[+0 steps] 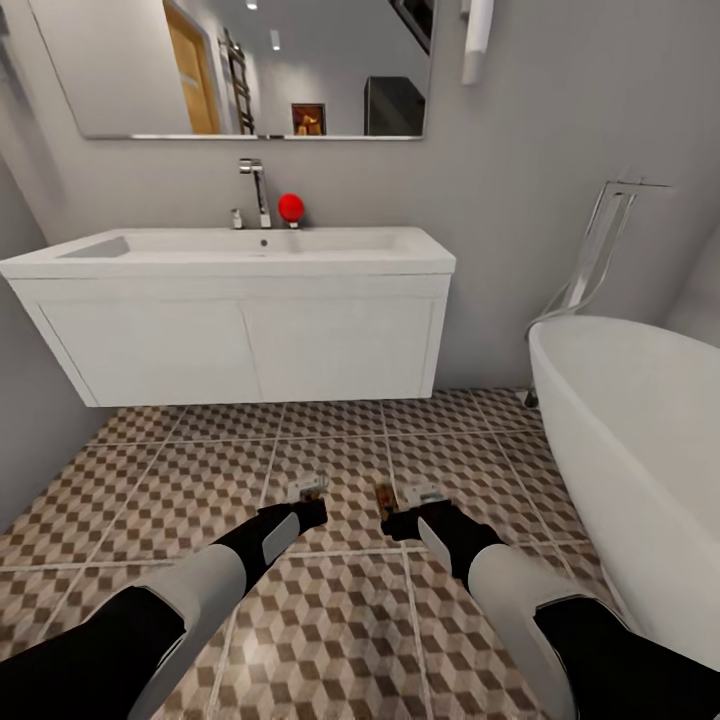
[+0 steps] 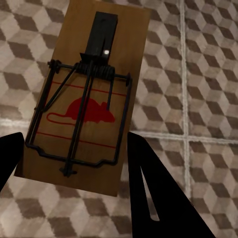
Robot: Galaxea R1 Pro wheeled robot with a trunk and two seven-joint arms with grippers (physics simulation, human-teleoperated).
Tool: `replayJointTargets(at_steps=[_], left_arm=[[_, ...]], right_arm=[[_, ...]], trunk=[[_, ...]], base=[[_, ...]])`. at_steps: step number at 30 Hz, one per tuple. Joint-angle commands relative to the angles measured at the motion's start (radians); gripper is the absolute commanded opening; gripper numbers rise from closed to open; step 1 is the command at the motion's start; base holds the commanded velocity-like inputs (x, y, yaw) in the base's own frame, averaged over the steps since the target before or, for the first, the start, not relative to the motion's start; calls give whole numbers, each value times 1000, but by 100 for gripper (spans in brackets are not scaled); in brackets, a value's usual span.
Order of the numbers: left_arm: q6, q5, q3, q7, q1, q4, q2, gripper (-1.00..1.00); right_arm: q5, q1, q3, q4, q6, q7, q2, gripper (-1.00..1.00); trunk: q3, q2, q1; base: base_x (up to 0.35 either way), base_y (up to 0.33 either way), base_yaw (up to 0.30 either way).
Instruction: Take the four mousetraps from the cabinet in the bathroom and place them on the bathroom floor. Make sure all four end up on the same floor surface, and ensure that at least two of them are either under or directly next to the same bathroom sink.
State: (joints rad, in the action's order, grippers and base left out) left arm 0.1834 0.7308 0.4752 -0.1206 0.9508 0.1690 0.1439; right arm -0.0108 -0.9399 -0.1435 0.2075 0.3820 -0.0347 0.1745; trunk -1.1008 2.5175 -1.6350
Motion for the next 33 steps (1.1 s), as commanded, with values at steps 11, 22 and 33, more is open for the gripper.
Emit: replayJointTargets(at_steps=[11, 22, 33], left_arm=[[-12, 7, 8, -3, 0, 0, -2, -100], [-15, 7, 8, -4, 0, -5, -3, -100], [-65, 7, 9, -4, 0, -6, -3, -100]], right_arm=[[-3, 0, -4, 3, -24, -1, 0, -100], [-3, 0, -4, 3, -73, -5, 0, -100], [-3, 0, -4, 3, -119, -8, 0, -100]], trunk=[[-16, 1, -1], [-59, 4, -6], [-102, 7, -11]], base=[[0, 0, 0], [0, 0, 0], [0, 0, 0]])
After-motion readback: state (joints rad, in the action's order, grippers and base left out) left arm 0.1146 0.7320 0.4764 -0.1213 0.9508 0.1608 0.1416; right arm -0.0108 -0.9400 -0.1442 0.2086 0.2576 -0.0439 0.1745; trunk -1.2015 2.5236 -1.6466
